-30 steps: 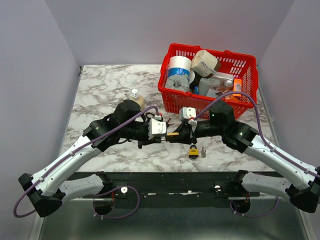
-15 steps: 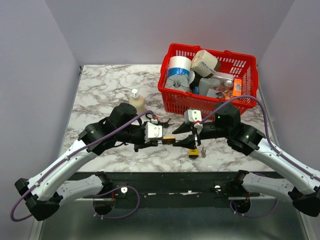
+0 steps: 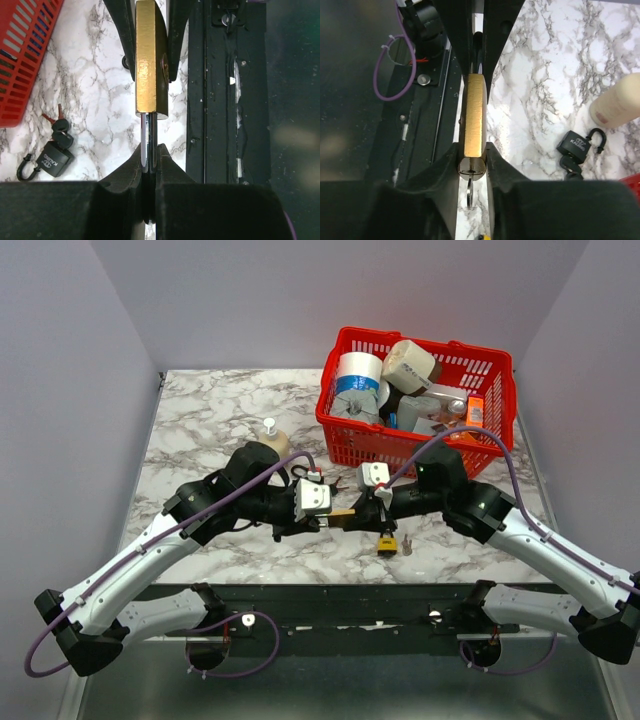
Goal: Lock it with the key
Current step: Lock the lock.
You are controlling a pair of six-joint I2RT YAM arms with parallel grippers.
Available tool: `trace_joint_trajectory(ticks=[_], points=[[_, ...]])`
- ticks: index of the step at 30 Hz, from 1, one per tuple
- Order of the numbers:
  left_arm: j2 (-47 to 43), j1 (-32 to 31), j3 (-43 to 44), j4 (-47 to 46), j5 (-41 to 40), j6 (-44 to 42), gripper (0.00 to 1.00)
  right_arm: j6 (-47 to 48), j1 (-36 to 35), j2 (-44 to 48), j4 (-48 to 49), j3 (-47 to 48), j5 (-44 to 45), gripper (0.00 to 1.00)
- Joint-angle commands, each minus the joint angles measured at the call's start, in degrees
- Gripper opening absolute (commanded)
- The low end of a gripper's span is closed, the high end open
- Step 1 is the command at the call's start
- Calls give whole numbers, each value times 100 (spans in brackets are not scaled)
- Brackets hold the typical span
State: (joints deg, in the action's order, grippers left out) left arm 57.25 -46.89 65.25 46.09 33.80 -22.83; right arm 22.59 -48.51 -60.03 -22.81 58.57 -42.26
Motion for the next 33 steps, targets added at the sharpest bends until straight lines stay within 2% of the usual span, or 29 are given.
trace_joint_trajectory(ticks=[1,3,4,15,19,26,33], points=[[5,-13,330,-671,381,331,0,27,-18,-79,30,243,-37,15],[49,-22,339,-758,416,393,0,0,-27,-114,66,252,-107,3],[66,-22,330,-802,425,454,0,-18,-27,-123,109,261,-150,1],[321,-206,330,-1514,417,762,0,-229,-62,-281,215,348,-704,1],[330,-373,278,-1585,233,553,0,-220,-88,-316,163,366,-915,1],[365,-496,242,-2182,241,1051,0,-781,-123,-386,680,225,-880,1],[559,-751,146,-2639,232,1316,0,-870,-132,-527,787,401,-801,1]])
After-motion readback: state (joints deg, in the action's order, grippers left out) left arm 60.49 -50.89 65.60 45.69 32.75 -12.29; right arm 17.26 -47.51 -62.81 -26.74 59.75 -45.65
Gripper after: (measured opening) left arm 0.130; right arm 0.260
